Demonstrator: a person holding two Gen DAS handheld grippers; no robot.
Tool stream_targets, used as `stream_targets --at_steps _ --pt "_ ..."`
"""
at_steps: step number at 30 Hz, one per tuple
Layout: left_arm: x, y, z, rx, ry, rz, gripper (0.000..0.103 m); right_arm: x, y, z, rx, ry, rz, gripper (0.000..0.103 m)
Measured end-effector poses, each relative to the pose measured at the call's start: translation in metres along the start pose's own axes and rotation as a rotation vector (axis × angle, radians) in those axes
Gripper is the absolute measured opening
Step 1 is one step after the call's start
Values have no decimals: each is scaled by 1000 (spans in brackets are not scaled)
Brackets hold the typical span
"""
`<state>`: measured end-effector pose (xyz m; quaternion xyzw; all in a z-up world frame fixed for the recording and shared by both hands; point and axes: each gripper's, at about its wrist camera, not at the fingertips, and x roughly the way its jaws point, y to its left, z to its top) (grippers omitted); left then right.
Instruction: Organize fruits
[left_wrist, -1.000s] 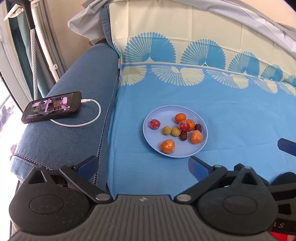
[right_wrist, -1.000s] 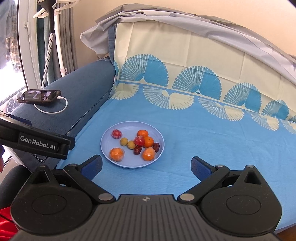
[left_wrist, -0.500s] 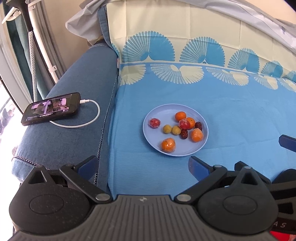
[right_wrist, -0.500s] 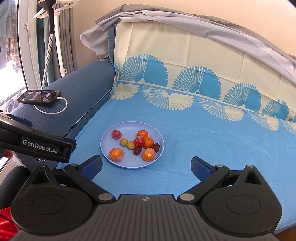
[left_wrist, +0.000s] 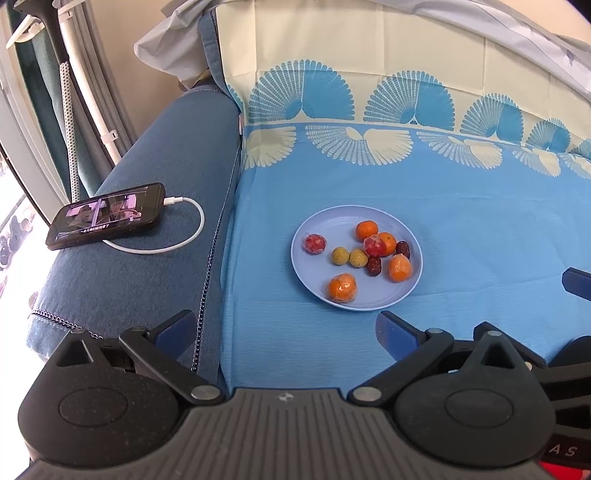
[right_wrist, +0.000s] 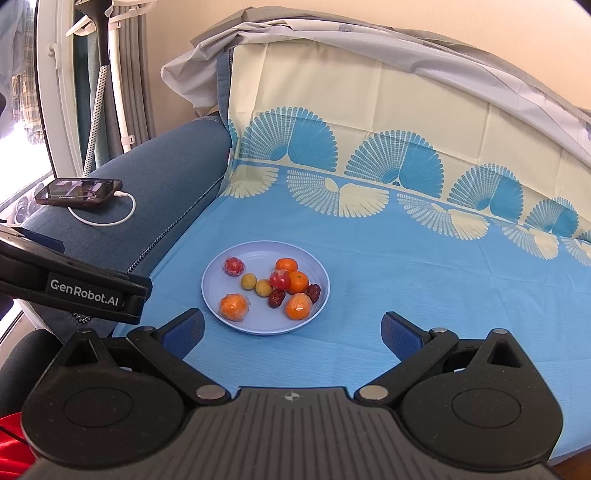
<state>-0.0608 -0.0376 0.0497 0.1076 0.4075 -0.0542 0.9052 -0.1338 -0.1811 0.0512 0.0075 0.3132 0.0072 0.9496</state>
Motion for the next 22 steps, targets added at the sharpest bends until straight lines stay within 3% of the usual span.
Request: stream_targets --at_steps 22 --pt "5 0 3 -2 11 -34 103 4 -4 1 7 2 2 101"
